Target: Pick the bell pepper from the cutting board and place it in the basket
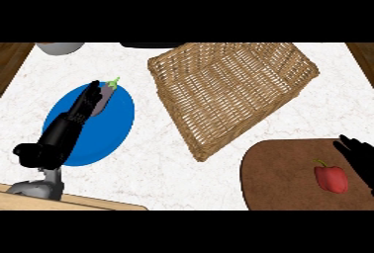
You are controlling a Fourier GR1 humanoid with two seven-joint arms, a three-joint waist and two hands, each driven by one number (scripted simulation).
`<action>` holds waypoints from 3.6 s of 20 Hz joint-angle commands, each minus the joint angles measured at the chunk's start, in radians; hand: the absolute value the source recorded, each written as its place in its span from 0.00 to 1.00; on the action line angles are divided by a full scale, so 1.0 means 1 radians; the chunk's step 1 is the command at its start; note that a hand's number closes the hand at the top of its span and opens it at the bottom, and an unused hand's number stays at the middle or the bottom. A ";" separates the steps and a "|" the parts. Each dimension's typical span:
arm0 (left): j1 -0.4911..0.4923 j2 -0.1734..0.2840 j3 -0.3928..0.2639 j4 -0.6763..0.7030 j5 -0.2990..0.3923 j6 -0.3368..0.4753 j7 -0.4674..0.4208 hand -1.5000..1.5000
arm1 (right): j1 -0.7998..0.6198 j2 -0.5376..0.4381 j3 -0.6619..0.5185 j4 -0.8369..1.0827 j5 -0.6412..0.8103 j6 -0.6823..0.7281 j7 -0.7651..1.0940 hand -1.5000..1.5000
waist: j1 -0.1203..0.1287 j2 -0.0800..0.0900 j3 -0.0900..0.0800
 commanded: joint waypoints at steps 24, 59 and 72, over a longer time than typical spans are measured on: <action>0.013 -0.057 0.042 0.033 -0.058 -0.057 -0.048 0.50 | -0.156 0.072 0.080 0.387 0.225 -0.138 0.001 0.00 | 0.005 0.001 0.000; -0.086 -0.095 -0.011 0.021 -0.045 -0.099 0.021 0.50 | -0.535 0.309 0.293 0.341 0.165 -0.321 0.878 1.00 | 0.159 0.022 0.010; -0.156 -0.102 -0.038 0.066 -0.053 -0.114 0.021 0.50 | -0.999 0.310 0.423 0.454 0.309 -0.681 1.424 1.00 | 0.220 0.021 -0.008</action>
